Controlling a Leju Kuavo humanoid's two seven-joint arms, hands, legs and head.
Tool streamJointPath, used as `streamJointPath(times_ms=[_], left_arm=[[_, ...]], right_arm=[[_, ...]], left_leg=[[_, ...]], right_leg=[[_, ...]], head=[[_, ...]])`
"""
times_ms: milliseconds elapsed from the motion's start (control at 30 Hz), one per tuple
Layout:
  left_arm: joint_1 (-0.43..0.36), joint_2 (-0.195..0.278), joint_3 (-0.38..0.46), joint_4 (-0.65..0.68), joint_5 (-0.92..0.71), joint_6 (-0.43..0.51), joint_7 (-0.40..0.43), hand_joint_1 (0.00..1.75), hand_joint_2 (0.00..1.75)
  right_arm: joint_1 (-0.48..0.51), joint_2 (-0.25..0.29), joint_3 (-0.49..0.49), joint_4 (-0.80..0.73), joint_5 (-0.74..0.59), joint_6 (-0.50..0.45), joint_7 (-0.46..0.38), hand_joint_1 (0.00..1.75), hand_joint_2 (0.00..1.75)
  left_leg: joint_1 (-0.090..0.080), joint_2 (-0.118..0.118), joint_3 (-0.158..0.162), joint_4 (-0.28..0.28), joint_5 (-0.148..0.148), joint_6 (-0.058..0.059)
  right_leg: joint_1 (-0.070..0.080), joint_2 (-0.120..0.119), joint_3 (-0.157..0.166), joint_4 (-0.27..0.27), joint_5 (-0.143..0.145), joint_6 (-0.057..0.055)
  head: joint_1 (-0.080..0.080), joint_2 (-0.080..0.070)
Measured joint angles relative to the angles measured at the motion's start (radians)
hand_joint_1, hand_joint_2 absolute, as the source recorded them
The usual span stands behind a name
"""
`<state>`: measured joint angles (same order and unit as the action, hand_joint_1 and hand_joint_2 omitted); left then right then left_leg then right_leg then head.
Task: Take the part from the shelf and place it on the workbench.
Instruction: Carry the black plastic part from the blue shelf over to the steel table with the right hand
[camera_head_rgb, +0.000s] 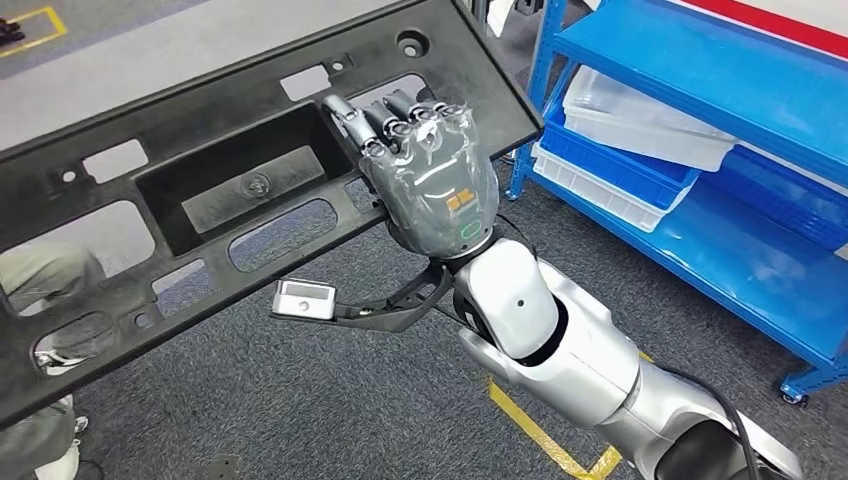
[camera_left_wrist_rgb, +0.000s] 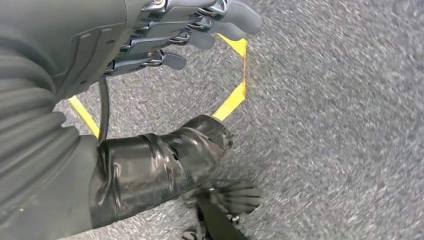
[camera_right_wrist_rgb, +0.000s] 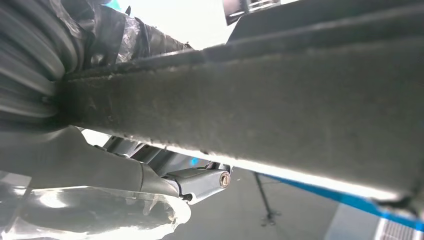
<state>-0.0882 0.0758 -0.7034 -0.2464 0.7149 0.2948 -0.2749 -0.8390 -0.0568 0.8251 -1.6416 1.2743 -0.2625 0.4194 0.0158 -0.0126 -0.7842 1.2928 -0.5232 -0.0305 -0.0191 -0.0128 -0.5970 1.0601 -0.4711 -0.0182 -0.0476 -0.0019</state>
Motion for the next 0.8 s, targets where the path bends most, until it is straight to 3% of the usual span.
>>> streamJointPath(times_ms=[33,67,133,200,233,300,333,400,467,500,533,567,600,667,733,800], left_arm=[[0.001,0.0,0.0,0.0,0.0,-0.001,-0.001,0.0,1.75],[0.002,0.0,0.0,0.0,0.0,-0.001,-0.002,0.0,1.75],[0.002,0.001,0.0,0.0,0.0,-0.001,-0.003,0.0,1.75],[-0.001,0.001,0.0,0.0,0.0,-0.002,-0.004,0.0,1.75],[-0.001,0.001,0.0,0.0,0.0,-0.003,-0.005,0.0,1.75],[0.002,0.002,0.0,0.0,0.0,-0.005,-0.01,0.0,1.75],[0.005,0.002,0.0,0.0,0.0,-0.005,-0.015,0.0,1.75],[0.006,0.003,0.0,0.0,0.006,-0.005,-0.028,0.0,1.75],[0.003,0.002,0.0,0.0,0.023,-0.009,-0.05,0.0,1.75],[0.002,0.002,0.0,0.0,0.034,-0.012,-0.065,0.0,1.75],[0.002,0.002,0.001,0.0,0.046,-0.016,-0.082,0.0,1.75],[0.003,0.002,0.002,0.0,0.055,-0.019,-0.098,0.0,1.75],[0.003,0.002,0.003,0.0,0.061,-0.02,-0.11,0.0,1.75],[0.003,0.002,0.005,0.0,0.067,-0.02,-0.124,0.0,1.75],[0.001,0.002,0.006,0.0,0.075,-0.007,-0.133,0.0,1.75],[0.001,0.001,0.01,0.0,0.087,0.019,-0.151,0.0,1.75]], right_arm=[[0.001,0.0,0.0,0.0,0.0,0.001,0.0,1.75,1.75],[0.001,0.0,0.0,-0.001,0.0,0.001,0.0,1.75,1.75],[0.0,0.0,0.0,-0.005,0.0,0.001,0.0,1.75,1.75],[-0.002,-0.001,0.0,-0.01,0.0,0.001,0.0,1.75,1.75],[-0.003,-0.001,0.0,-0.011,0.0,0.001,0.0,1.75,1.75],[-0.004,-0.002,0.0,-0.013,0.001,0.005,0.0,1.75,1.75],[-0.003,-0.003,0.0,-0.016,0.002,0.008,0.0,1.75,1.75],[-0.003,-0.007,0.0,-0.022,0.004,0.013,0.001,1.75,1.75],[0.0,-0.014,-0.001,-0.026,0.007,0.016,0.003,1.75,1.75],[0.003,-0.019,-0.001,-0.026,0.008,0.018,0.004,1.75,1.75],[0.006,-0.023,-0.001,-0.026,0.01,0.02,0.004,1.75,1.75],[0.009,-0.027,-0.001,-0.026,0.011,0.021,0.005,1.75,1.75],[0.01,-0.03,-0.001,-0.026,0.013,0.022,0.005,1.75,1.75],[0.01,-0.034,-0.002,-0.027,0.014,0.023,0.005,1.75,1.75],[0.011,-0.037,-0.002,-0.03,0.015,0.024,0.005,1.75,1.75],[0.012,-0.039,-0.003,-0.032,0.016,0.026,0.008,1.75,1.75]], left_leg=[[0.001,0.004,-0.007,0.015,0.004,-0.001],[0.001,0.007,0.007,-0.011,0.025,0.001],[-0.003,0.035,0.076,-0.14,0.082,0.007],[-0.014,0.063,0.127,-0.237,0.108,0.02],[-0.02,0.068,0.132,-0.252,0.105,0.026],[-0.019,0.047,0.134,-0.259,0.109,0.039],[-0.017,0.038,0.138,-0.266,0.111,0.043],[-0.012,0.021,0.147,-0.277,0.115,0.056],[-0.013,0.001,0.149,-0.278,0.116,0.064],[-0.014,-0.011,0.149,-0.278,0.115,0.066],[-0.014,-0.023,0.149,-0.276,0.115,0.067],[-0.014,-0.037,0.149,-0.273,0.114,0.066],[-0.013,-0.05,0.149,-0.27,0.112,0.065],[-0.013,-0.073,0.144,-0.257,0.106,0.059],[-0.01,-0.095,0.133,-0.247,0.104,0.048],[-0.004,-0.116,0.125,-0.248,0.108,0.035]], right_leg=[[0.001,-0.013,0.001,0.0,-0.001,-0.001],[0.001,-0.025,0.002,0.0,-0.003,0.0],[0.002,-0.046,0.007,-0.001,-0.008,0.004],[0.007,-0.064,0.012,-0.003,-0.011,0.011],[0.009,-0.072,0.014,-0.006,-0.012,0.015],[0.01,-0.085,0.019,-0.011,-0.015,0.025],[0.01,-0.077,0.02,-0.007,-0.021,0.03],[0.008,-0.035,-0.002,0.051,-0.059,0.035],[0.009,0.001,-0.064,0.175,-0.113,0.033],[0.01,0.007,-0.094,0.229,-0.128,0.033],[0.01,0.01,-0.113,0.255,-0.125,0.033],[0.009,0.012,-0.114,0.244,-0.103,0.033],[0.008,0.017,-0.098,0.198,-0.067,0.032],[0.002,0.059,-0.047,0.073,-0.005,0.029],[-0.001,0.097,-0.021,0.012,0.011,0.028],[0.003,0.088,-0.017,0.007,0.011,0.024]], head=[[0.0,0.0],[0.0,0.0],[0.0,0.0],[0.0,0.0],[0.0,0.0],[0.001,0.0],[0.001,0.0],[0.004,0.0],[0.006,0.0],[0.007,0.0],[0.007,0.0],[0.007,0.0],[0.007,0.0],[0.007,0.0],[0.007,0.0],[0.007,0.0]])
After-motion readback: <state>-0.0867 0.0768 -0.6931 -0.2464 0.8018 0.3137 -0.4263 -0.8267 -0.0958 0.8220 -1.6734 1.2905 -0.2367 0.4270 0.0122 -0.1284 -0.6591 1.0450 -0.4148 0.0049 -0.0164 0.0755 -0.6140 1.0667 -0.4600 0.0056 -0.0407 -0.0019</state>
